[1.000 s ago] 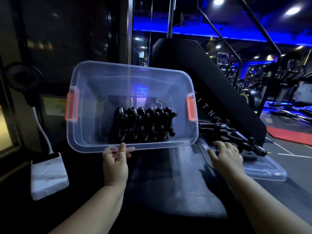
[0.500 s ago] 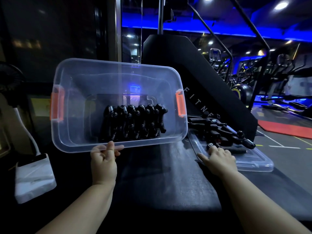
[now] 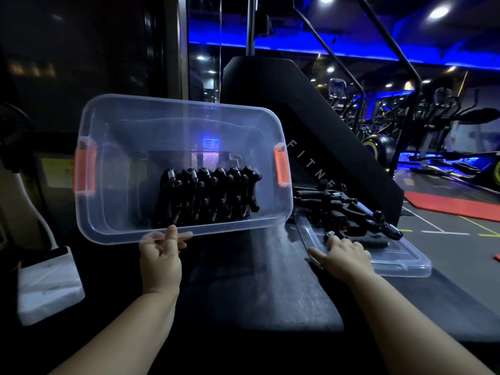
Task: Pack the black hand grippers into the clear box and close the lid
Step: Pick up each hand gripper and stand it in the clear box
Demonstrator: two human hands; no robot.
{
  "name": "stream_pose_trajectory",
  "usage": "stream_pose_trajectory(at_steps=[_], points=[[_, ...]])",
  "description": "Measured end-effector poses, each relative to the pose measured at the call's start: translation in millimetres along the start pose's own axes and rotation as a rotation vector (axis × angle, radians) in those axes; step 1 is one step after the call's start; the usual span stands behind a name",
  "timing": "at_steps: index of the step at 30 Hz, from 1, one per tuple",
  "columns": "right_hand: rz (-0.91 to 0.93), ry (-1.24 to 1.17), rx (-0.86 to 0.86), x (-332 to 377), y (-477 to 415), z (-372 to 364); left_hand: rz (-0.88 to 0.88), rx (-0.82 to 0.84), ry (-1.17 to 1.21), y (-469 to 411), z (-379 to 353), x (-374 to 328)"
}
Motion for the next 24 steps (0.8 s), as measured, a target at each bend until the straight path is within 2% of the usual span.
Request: stream_pose_trajectory(at_steps=[24], points=[[0.055,0.042,-0.043,-2,70,13,0.024,0.011,0.018,3,0,2]])
Point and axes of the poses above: each hand's wrist, its own y-axis away from the middle knuckle, its own z-axis out of the back of the hand, x = y × z, the point moved 9 cm from there along -y, towards the middle knuckle, and after that the axes turned 8 degrees about z, right-handed, at the moved point
